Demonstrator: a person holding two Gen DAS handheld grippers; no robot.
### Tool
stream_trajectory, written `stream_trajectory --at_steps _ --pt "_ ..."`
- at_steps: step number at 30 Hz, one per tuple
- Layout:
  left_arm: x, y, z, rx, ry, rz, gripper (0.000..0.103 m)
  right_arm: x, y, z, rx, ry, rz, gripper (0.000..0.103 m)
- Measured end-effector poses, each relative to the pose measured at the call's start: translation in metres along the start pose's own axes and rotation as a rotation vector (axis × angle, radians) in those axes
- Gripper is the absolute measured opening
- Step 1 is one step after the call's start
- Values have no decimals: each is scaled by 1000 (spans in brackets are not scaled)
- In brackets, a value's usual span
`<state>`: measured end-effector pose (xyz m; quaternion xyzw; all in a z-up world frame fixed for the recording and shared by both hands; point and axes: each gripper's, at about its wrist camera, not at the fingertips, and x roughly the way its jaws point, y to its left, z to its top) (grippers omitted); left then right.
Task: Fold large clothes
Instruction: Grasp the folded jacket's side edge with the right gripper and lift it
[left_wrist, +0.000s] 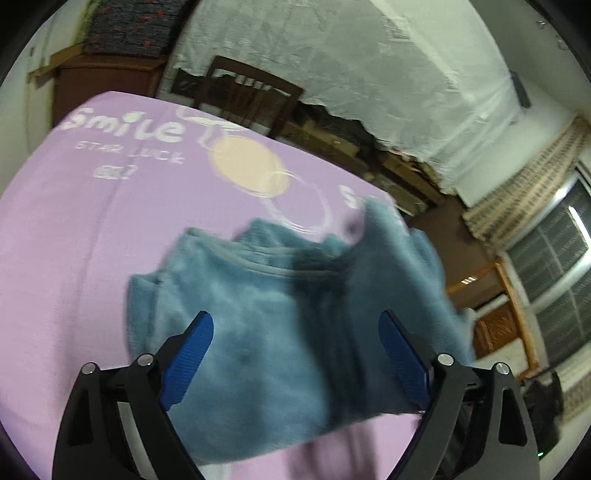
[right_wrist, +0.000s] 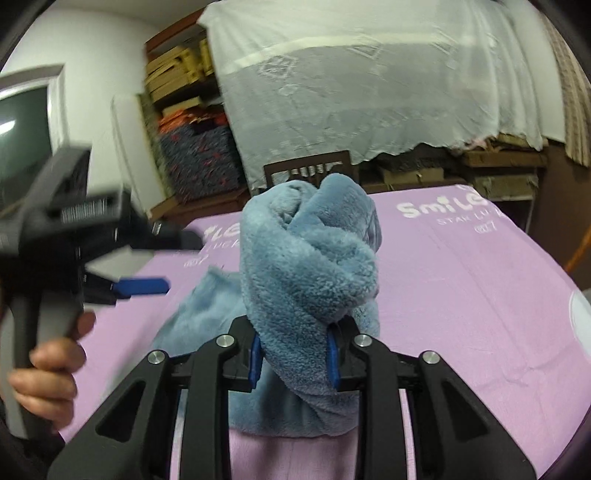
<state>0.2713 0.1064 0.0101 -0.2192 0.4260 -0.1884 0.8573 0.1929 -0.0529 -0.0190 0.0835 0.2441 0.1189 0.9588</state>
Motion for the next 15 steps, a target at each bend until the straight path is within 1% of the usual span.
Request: stream_trajectory --at_steps 3,6,9,12,14,15 --pt "3 -13 -4 27 23 -43 92 3 4 -4 -23 8 5 25" --pt "8 -24 -7 49 38 -65 94 3 4 -6 -25 16 13 25" --pt "16 -29 -3 42 50 -76 95 4 5 -8 -41 25 16 26" --pt "21 -37 7 20 60 -145 95 5 5 -11 -58 28 16 26" --pt "27 -44 13 36 59 -144 99 6 3 -11 -56 30 20 26" --pt "34 -50 16 58 72 -116 99 7 1 -11 -53 30 21 26"
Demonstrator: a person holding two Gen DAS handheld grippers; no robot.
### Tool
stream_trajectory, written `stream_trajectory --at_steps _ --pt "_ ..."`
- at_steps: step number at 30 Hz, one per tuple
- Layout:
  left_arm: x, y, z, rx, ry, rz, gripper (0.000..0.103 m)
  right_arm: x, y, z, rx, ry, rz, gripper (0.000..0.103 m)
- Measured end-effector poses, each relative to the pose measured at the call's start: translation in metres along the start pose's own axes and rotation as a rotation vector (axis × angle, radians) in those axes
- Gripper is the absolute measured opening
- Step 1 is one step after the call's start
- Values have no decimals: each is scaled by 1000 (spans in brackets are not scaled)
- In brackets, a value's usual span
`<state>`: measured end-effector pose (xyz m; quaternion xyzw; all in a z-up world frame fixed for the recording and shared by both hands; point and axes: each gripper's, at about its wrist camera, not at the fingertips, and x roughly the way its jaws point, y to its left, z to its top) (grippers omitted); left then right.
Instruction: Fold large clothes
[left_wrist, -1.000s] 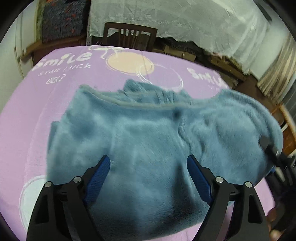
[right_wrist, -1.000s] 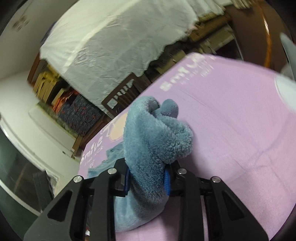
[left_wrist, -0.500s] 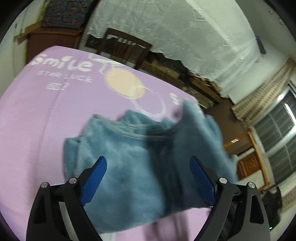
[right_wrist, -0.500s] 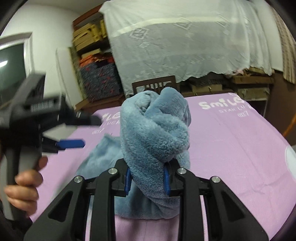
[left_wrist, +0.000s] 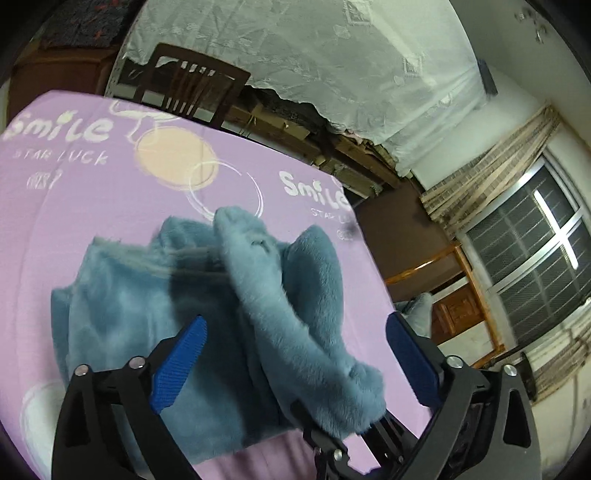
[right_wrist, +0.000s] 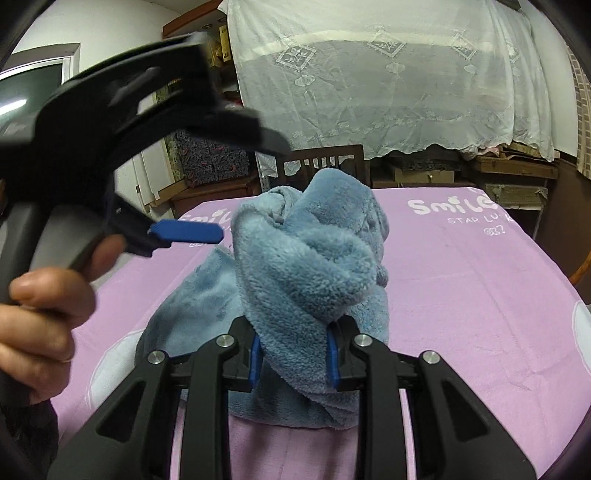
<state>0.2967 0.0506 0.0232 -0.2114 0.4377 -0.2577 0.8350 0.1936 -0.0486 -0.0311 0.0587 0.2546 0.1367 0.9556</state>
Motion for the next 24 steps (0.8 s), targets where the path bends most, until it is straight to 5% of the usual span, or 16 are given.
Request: stream_trajectory --at_steps 5,12,19,23,24 --pt "45 -3 7 20 120 20 99 3 -8 2 -3 6 -4 26" --pt "76 -8 11 86 144 50 96 8 -2 -4 -72 19 -17 27" --pt "83 7 12 85 172 62 49 8 -10 -6 -73 35 -11 32" --pt "84 8 13 78 174 55 45 -4 -28 -8 -6 34 11 71" --pt "85 9 13 75 173 56 45 -5 -32 -9 4 33 8 72"
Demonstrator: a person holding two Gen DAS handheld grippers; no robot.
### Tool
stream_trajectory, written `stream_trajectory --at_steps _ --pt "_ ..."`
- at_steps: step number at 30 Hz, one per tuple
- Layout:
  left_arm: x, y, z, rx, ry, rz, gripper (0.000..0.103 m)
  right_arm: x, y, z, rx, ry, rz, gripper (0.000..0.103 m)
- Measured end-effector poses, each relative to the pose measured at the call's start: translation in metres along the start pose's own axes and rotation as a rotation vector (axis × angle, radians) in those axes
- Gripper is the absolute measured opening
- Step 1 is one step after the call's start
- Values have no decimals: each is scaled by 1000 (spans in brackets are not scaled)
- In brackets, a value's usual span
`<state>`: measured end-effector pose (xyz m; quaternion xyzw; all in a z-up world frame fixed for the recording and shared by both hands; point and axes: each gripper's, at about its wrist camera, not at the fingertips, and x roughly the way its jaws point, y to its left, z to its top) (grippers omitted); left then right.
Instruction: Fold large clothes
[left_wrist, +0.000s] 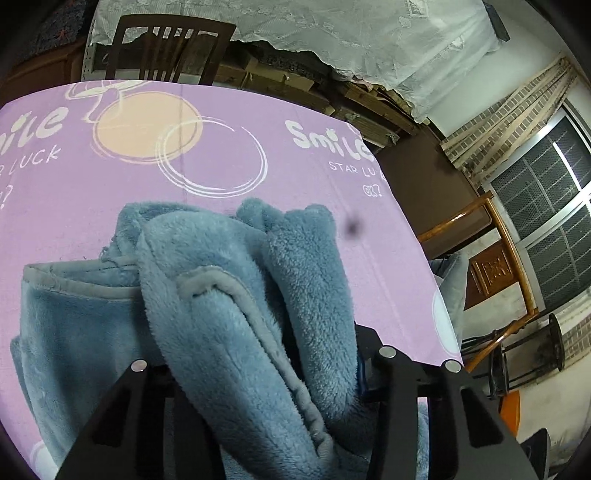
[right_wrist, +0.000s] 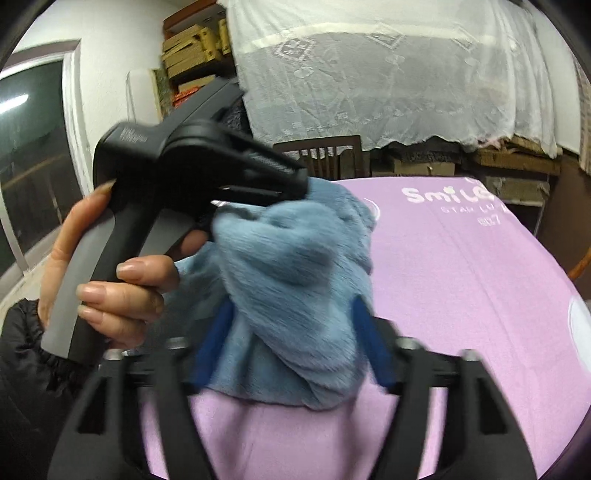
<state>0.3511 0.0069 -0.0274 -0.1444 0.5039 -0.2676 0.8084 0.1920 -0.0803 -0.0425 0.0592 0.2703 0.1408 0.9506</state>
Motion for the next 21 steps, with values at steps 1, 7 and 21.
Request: stream_trajectory --at_steps 1,7,21 --pt "0 1 0 -2 0 -1 45 1 -2 -1 1 5 -3 72" --pt "0 1 1 -1 3 0 45 10 12 -2 -77 4 -39 69" --pt "-33 -52 2 151 -93 40 34 -27 2 22 -9 -119 -18 23"
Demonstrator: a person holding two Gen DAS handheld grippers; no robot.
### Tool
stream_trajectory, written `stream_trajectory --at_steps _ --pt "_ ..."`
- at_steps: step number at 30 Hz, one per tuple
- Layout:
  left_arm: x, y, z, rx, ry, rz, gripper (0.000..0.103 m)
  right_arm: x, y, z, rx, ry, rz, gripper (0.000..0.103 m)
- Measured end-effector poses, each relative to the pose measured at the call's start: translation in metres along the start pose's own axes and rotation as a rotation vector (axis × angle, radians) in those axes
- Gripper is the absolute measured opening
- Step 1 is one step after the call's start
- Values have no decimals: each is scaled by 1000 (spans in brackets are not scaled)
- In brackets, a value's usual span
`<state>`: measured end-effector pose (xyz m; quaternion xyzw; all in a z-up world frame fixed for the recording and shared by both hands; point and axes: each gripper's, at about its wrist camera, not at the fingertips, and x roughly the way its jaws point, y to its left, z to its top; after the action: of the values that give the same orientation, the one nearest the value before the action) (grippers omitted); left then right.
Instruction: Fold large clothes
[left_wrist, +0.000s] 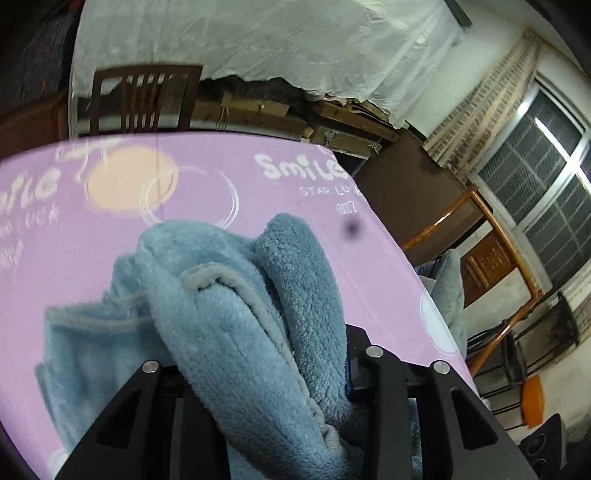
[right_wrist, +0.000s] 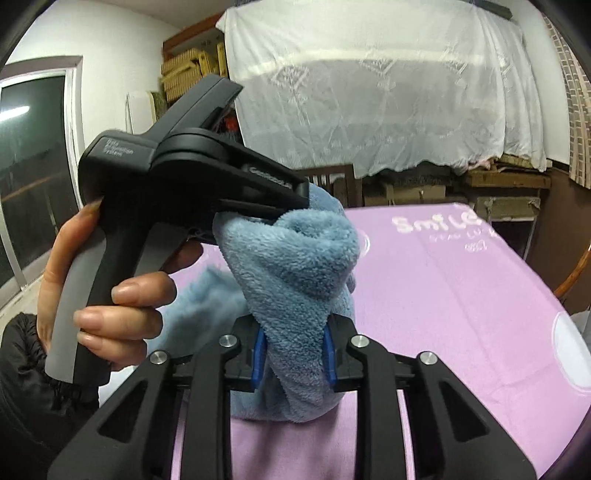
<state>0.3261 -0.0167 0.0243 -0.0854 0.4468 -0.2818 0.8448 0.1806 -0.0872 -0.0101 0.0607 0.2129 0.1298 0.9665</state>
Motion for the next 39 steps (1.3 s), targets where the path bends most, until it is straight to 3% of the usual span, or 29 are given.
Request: stream_trajectory --at_steps 3,6,11,16,23,27,33,36,39 --pt "-16 -14 10 54 -18 53 33 -7 12 13 -24 -23 8 23" --pt "-40 -12 15 72 -58 82 32 -10 38 35 -126 -34 18 23" --pt "-90 35 7 -12 -113 119 32 5 88 46 -281 -29 63 23" --pt "-119 95 -27 -97 -117 183 32 26 147 22 -458 13 104 24" --pt "-101 177 -86 -236 -56 167 32 67 189 -38 -593 151 149 24" --pt "-95 199 -105 -273 -59 134 33 80 199 -60 -637 200 157 25" --pt "-91 214 -114 -308 -58 96 36 90 205 -67 -644 238 171 27" --pt "-87 219 -117 -308 -56 106 43 93 206 -70 -655 245 177 29" --pt "-86 228 -122 -334 -56 117 57 92 205 -73 -661 245 182 30"
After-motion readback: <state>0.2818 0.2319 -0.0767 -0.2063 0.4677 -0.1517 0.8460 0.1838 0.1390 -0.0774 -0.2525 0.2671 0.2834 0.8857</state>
